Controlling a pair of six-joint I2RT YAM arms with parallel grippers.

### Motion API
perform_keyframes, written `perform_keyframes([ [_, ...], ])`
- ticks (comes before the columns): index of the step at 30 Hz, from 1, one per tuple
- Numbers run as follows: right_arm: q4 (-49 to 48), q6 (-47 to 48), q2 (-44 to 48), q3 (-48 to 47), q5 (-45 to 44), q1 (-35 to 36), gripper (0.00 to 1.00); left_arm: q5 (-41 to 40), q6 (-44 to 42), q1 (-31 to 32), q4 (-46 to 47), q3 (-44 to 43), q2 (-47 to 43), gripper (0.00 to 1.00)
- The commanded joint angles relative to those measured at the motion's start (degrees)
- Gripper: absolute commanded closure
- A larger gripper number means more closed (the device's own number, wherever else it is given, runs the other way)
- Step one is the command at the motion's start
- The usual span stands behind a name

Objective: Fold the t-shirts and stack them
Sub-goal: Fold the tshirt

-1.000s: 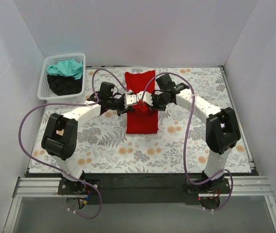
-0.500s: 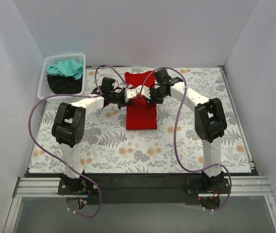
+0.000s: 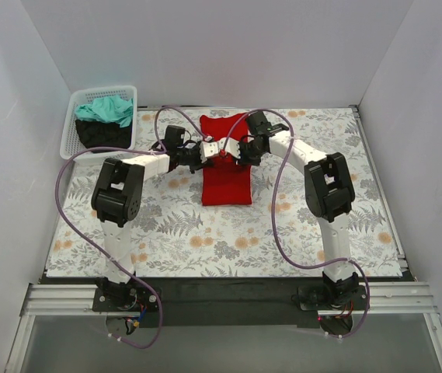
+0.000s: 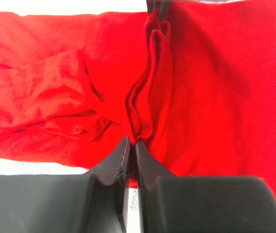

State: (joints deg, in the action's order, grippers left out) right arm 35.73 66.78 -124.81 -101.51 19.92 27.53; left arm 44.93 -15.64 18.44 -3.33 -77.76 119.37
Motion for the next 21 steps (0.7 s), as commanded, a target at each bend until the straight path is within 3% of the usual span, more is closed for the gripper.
perform_keyframes([
  [1,-1.9,1.3,-1.4,-3.2,-1.7,-0.2,0.87,-2.5,1.3,-0.5,6.0,-0.1,0.3,0.94],
  [2,-2.1,0.9,-1.5,-3.9,-2.2,-0.1,0.79,-4.5,3.7,-0.6,8.4,-0.2,0.6,0.91],
  [4,-2.3,-0.3,-1.4,-5.2,-2.7,-0.5,0.72,-6.3,7.0,-1.1,10.2,-0.9,1.5,0.85],
  [8,-2.2,-3.8,-0.4,-10.5,-4.1,-2.1,0.53,-7.7,15.0,-3.5,11.5,-2.8,-0.9,0.63],
  [12,-1.1,-5.3,4.3,-9.9,-4.1,-3.4,0.52,-6.8,21.1,-5.0,9.1,0.7,-7.6,0.54],
  [18,1.4,-4.6,16.9,6.7,-0.4,-1.3,0.56,1.6,17.2,-4.9,0.4,11.5,-19.9,0.49],
  [21,1.0,-4.6,22.1,15.2,1.0,1.3,0.52,5.3,12.8,-4.2,-0.3,19.6,-24.5,0.48],
])
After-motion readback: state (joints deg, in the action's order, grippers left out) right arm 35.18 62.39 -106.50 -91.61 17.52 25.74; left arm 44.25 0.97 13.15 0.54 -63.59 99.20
